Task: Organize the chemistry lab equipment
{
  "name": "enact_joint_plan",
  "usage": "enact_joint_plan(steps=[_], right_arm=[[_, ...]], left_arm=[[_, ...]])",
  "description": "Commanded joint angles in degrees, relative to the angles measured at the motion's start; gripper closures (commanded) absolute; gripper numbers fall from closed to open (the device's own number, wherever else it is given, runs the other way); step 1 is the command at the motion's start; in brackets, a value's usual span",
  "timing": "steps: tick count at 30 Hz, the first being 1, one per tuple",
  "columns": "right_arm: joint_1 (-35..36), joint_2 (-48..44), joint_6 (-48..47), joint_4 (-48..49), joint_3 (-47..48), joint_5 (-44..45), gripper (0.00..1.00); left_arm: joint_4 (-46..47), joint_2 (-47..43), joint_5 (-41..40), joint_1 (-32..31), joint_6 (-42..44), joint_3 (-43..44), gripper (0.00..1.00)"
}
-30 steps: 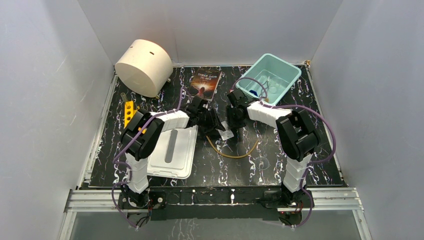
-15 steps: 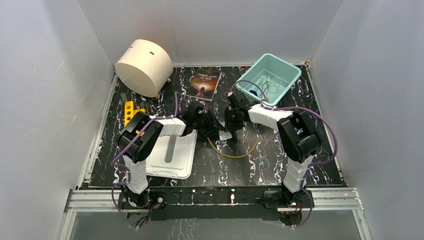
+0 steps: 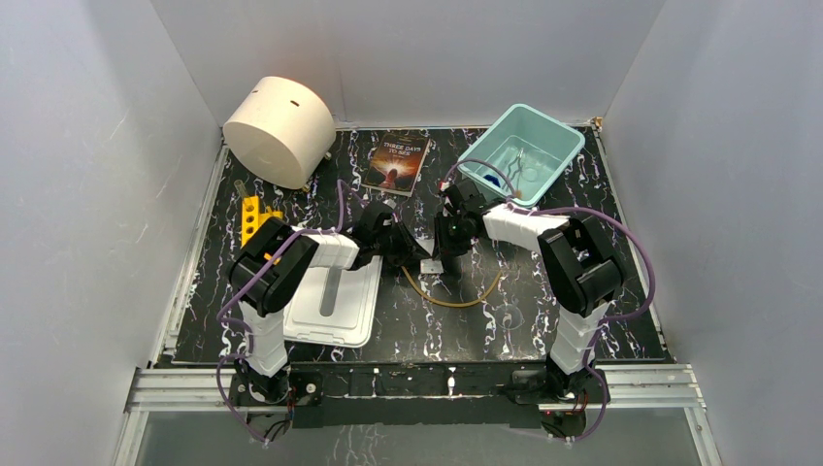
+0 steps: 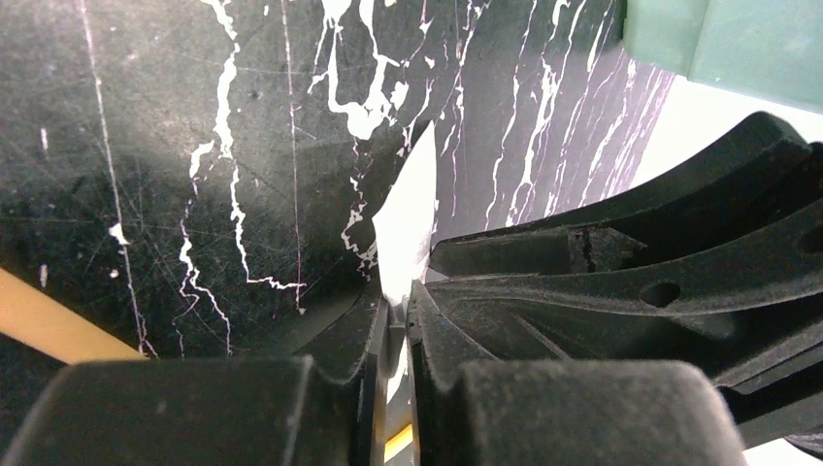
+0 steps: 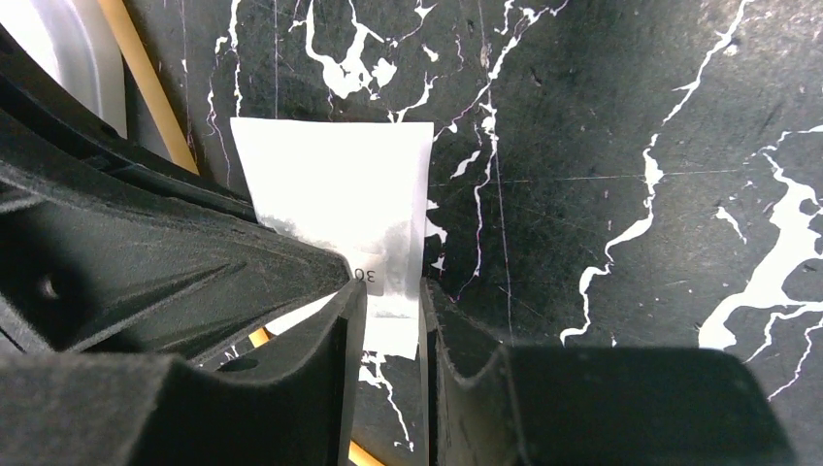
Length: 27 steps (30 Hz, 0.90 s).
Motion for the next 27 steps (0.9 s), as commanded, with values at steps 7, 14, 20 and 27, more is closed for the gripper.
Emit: enact_joint_plan(steps=[7, 14, 20, 27], right_arm=[[-2.3, -2.6, 0.6, -5.0, 0.0, 0.8, 0.62], [-4.7, -7.6, -3.4, -5.9, 8.3, -9.4, 0.48], [-5.3, -12.3, -2.0, -2.8, 13.5, -11.9, 0.3], [-7.8, -16.2, 6.9, 8.2, 14.8, -17.4, 0.17]], left_arm=[[-5.3, -6.7, -0.7, 1.7, 9.4, 1.7, 1.0], [-7.9, -12.5, 11.0, 8.0, 17.9, 4.4, 1.0], [-16.2, -15.7, 16.2, 11.6, 26.3, 12.8, 1.0], [-16.4, -17.5, 21.6, 12.2, 29.0, 21.0, 1.0]])
